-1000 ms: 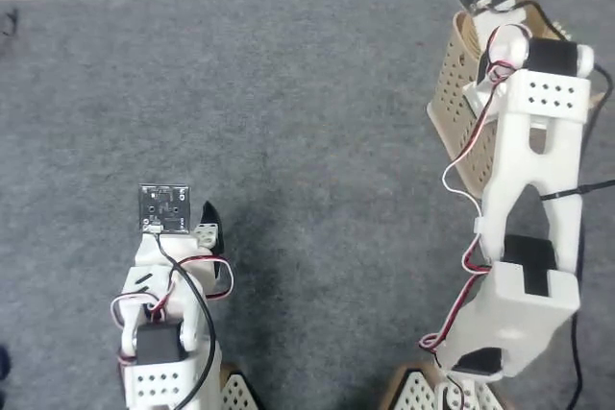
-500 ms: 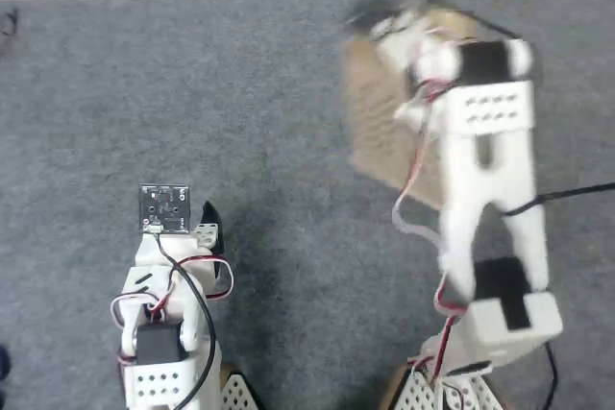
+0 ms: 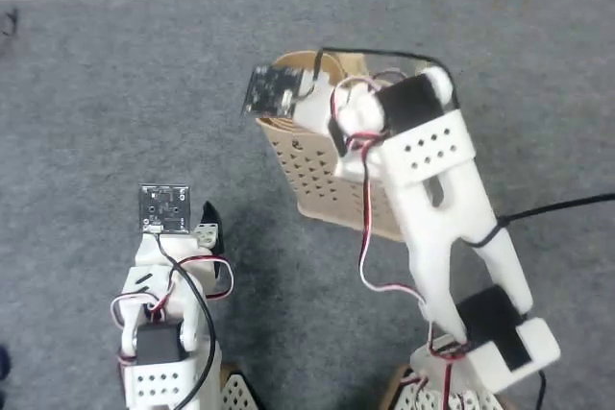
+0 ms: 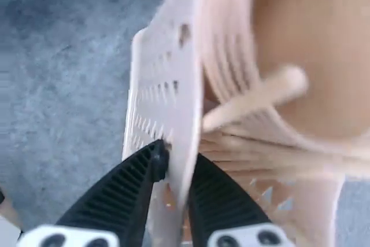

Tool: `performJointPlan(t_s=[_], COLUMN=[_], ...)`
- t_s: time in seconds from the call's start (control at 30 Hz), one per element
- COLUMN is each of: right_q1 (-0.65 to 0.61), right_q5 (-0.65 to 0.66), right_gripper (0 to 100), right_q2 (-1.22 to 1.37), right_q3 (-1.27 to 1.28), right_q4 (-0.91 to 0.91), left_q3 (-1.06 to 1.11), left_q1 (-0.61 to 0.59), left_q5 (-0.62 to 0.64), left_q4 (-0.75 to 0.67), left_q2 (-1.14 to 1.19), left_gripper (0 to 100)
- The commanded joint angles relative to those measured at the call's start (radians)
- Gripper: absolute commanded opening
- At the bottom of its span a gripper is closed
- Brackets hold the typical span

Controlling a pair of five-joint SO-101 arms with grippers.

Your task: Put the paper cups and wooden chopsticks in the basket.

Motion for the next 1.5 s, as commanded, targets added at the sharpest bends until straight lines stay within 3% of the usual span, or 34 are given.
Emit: performJointPlan(t_s=[0.0,0.2,0.43,0.7,0.87,1.0,1.37,1.47], right_q1=[-0.024,-0.061,-0.226,-0.096,0.019,0.042,0.042,0.031], right_q5=[0.061,0.18,0.242,0.267,0.198,0.169,0.132,0.005], right_gripper=[0.7,0.8,0.8,0.8,0.8,0.8,1.3,11.2], right_q2=[-0.105,-0.257,-0.447,-0.472,-0.472,-0.472,-0.573,-0.65], right_q3=[0.054,0.196,0.308,0.614,0.681,0.741,0.75,0.741], right_q4=[0.025,0.024,-0.047,-0.282,-0.432,-0.522,-0.53,-0.536], left_q3=[-0.016,-0.016,-0.016,-0.016,-0.016,-0.016,-0.016,-0.016], left_q1=[0.003,0.003,0.003,0.003,0.003,0.003,0.003,0.003], left_q5=[-0.012,-0.014,-0.014,-0.014,-0.014,-0.014,-0.014,-0.014], left_q4=[0.006,0.006,0.006,0.008,0.008,0.008,0.008,0.006], left_q2=[-0.017,-0.017,-0.017,-0.017,-0.017,-0.017,-0.017,-0.017], left_gripper=[9,9,9,9,9,9,9,9])
